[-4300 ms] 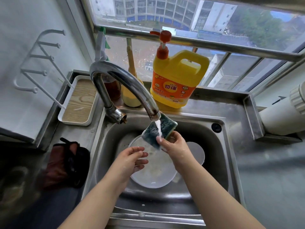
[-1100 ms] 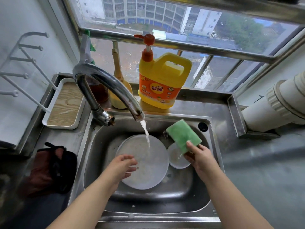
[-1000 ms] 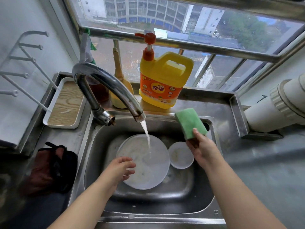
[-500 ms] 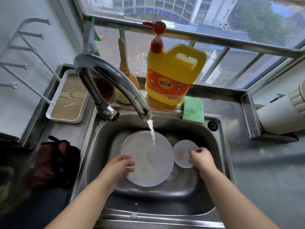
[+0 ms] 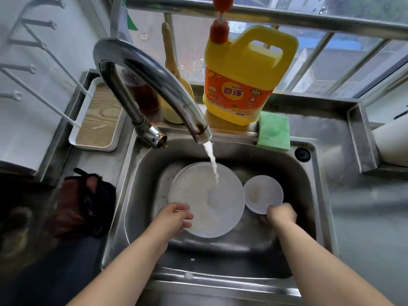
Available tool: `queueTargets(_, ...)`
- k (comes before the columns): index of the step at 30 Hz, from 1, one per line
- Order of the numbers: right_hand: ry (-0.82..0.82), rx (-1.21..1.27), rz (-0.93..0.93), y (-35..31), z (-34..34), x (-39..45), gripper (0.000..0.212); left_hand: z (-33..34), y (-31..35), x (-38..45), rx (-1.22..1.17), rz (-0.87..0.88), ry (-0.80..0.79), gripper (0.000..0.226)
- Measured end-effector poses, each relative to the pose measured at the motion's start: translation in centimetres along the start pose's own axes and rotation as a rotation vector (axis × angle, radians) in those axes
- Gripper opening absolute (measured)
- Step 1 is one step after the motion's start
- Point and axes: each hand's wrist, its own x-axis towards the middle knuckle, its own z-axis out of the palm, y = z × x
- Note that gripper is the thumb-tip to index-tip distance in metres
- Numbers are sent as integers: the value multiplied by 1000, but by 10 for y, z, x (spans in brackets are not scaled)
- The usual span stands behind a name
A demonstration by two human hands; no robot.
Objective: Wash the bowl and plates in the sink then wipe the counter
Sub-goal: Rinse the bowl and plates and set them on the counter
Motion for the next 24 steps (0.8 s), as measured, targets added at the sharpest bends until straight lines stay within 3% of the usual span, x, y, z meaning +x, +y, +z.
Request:
queueTargets(5,127,-84,-155,-14,-26,-44,28,2,0,-6,45,34,-12,11)
queueTargets(8,121,-78,-326,-25,-47,-81,21,5,3,-11,65,43,-19,12)
queueTargets(15,-109,113,-518,-59,-42,-148,7,14,21,-25,42,144,-37,19)
queueTargets(21,-363,363,-418,-76,-19,-172,8,-1,40,-35,-61,336,-73,34)
queueTargets(24,-515,454,-319,-80,-12,-182,20,-7,46,-36,-109,406,-100,53)
